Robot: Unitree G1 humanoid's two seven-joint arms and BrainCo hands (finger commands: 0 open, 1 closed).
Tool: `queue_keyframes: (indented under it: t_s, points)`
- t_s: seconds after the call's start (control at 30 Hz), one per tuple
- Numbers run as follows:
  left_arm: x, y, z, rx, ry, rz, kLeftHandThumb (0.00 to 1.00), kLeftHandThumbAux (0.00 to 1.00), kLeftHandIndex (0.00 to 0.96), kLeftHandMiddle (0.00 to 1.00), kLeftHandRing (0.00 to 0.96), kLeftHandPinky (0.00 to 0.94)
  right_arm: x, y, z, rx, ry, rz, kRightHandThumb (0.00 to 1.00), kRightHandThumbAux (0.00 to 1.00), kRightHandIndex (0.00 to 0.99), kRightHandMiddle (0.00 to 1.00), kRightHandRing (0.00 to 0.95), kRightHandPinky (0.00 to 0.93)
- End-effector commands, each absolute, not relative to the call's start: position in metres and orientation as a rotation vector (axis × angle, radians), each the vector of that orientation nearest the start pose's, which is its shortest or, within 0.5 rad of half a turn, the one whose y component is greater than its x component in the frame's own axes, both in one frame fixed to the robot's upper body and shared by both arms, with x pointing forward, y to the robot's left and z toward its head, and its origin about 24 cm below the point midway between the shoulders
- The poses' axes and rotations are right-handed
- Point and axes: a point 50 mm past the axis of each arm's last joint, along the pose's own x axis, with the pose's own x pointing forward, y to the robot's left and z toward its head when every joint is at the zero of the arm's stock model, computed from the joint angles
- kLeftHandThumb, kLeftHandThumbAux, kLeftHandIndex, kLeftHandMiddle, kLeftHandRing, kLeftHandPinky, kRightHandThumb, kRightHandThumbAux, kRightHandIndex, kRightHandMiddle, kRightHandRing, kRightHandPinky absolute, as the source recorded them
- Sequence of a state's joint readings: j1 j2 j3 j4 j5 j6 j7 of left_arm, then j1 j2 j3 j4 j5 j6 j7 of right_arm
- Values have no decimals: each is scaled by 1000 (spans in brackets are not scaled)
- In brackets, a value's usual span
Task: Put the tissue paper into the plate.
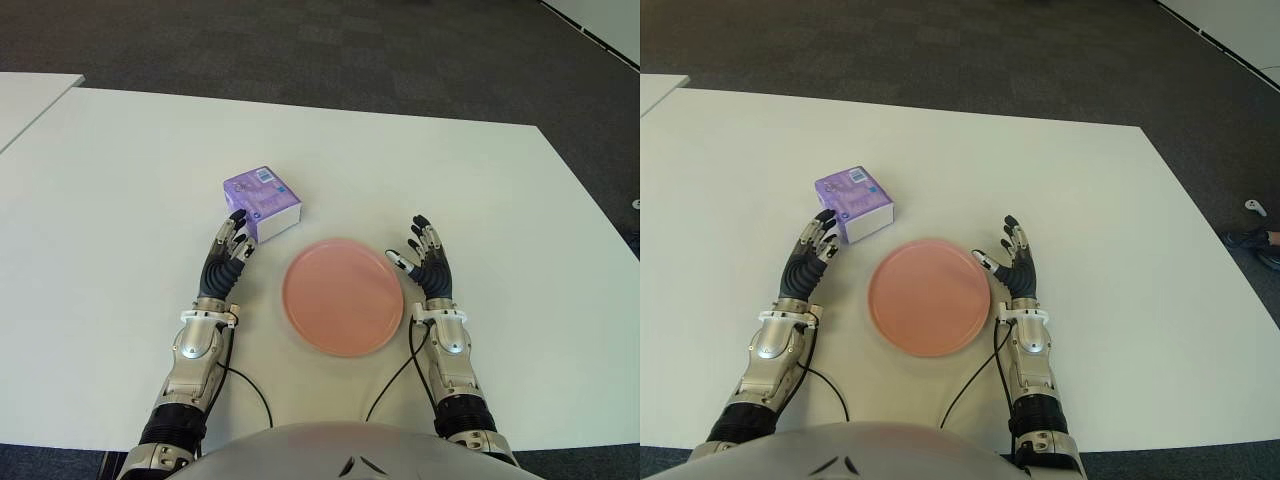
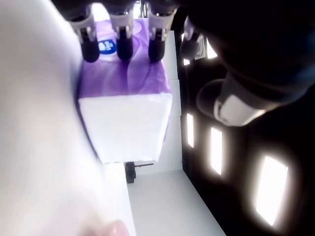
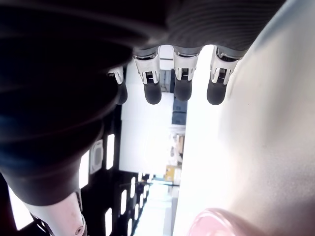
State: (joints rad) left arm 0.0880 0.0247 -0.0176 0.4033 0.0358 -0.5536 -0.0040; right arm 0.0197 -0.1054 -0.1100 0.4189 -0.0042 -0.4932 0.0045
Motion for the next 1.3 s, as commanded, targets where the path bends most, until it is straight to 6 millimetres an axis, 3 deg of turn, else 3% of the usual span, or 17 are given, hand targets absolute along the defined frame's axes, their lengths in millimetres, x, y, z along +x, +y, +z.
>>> queue_keyframes:
  t_s: [0.03,1.3]
  points:
    - [199,155,-41,50,62,-11,0,524,0,33,33,65,215,-204,-32,-98,71,-131,9,780,0,0,0,11]
    - [197,160,-41,65,49,-16,0,513,0,28,18,27,212,-205,-35,-120,88,-151,0,769,0,0,0,0]
